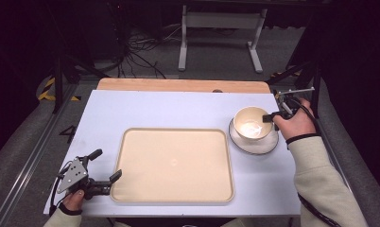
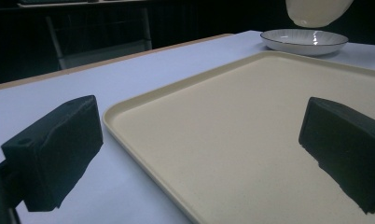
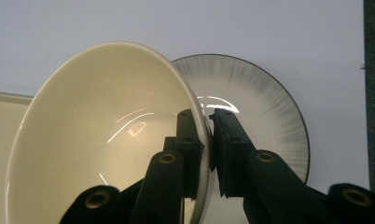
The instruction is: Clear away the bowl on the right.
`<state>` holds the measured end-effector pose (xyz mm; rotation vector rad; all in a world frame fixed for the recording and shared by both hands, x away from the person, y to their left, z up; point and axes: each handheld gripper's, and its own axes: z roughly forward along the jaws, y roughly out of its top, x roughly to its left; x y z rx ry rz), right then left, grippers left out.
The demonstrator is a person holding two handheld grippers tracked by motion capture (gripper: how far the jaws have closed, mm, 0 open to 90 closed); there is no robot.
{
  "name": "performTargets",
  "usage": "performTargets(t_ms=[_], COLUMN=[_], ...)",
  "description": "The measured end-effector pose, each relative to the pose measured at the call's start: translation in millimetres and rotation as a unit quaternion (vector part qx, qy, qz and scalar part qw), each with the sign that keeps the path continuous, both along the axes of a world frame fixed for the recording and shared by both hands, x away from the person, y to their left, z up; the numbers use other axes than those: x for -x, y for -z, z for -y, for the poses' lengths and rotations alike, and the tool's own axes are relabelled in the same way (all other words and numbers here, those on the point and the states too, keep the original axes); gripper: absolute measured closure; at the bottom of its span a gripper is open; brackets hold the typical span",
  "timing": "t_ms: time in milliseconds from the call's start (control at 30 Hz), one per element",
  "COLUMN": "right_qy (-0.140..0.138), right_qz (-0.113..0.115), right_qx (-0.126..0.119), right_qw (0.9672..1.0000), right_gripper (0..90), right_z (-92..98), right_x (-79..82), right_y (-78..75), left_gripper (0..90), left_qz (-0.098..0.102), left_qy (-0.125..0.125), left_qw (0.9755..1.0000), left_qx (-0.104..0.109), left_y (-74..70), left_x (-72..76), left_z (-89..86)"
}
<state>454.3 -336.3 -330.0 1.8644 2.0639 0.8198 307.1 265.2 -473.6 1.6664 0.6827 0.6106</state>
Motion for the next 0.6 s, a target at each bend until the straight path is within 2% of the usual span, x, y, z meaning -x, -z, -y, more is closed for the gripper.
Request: performTargets(t_ms=[300, 400, 600], right_qy=[-0.028, -0.047, -0.077], right_qz=[-0.011, -0.019, -0.026], right_qx=[-0.018, -0.034, -0.037], right_qw=[0.9994, 0.9981, 0.996], right_gripper=[81.1, 81.1, 81.1], right_z=[-20.2, -34.3, -61.7], right_x=[3.5, 5.0, 8.7], right_y=[-4.8, -6.0, -9.0], left_gripper=[0.2, 0.2, 0.2], left_qz=[0.0, 0.001, 0.002], left_qy=[0.0, 0.0, 0.001], left_qw=[1.0, 1.0, 1.0], left_qx=[0.0, 0.0, -0.001], left_y=[0.0, 0.0, 0.0], left_x=[0.0, 0.1, 0.1], left_z=[0.0, 0.1, 0.0])
